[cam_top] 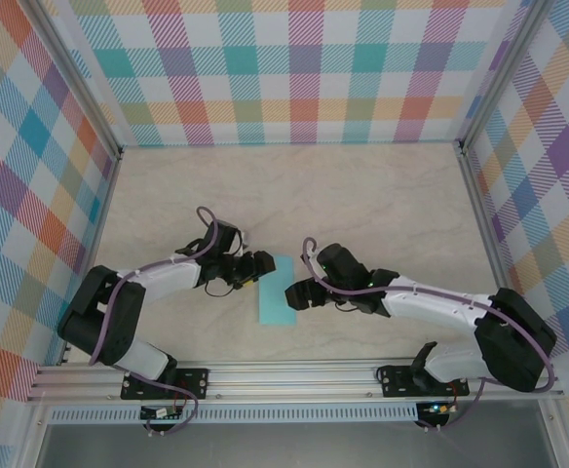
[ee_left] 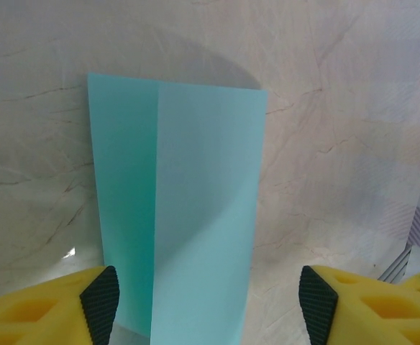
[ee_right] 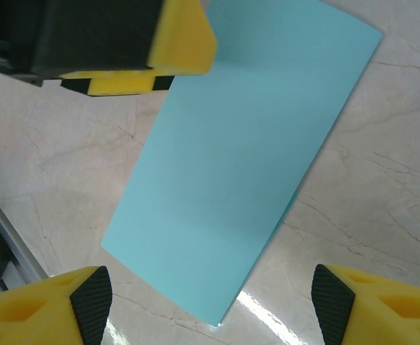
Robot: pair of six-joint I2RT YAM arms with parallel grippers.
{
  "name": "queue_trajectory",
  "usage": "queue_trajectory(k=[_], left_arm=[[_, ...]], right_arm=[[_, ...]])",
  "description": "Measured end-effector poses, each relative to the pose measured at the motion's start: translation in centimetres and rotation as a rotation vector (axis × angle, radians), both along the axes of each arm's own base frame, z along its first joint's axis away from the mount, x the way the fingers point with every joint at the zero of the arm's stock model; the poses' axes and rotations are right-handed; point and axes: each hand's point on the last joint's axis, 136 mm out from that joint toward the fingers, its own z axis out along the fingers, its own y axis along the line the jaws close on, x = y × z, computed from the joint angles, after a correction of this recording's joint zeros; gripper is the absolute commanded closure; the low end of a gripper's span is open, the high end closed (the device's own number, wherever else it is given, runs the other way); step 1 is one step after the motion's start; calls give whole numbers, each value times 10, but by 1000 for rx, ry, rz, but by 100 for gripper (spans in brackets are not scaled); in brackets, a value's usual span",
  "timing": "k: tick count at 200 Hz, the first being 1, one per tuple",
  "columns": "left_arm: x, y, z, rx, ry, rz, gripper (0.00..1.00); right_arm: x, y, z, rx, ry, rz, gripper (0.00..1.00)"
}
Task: Fold a paper plane with a square sheet of paper (fold left side to right side)
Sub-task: Third fold the triangle at the center of the table.
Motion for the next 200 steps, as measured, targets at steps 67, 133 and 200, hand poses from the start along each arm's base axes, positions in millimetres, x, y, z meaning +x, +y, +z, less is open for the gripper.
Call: queue_trajectory(k=[67,133,200], left_arm=[[2,-8,-6,-30,16,-27,81],[-2,-5,-14,-33,30,-2,95],[-6,-2,-20,-24,43,3,98]], right_arm=[[-15,7,0,-56,-102,74,23],[-54,37,-20,-330,-364,270,12],[-55,70,-49,-590,-569,378,9]])
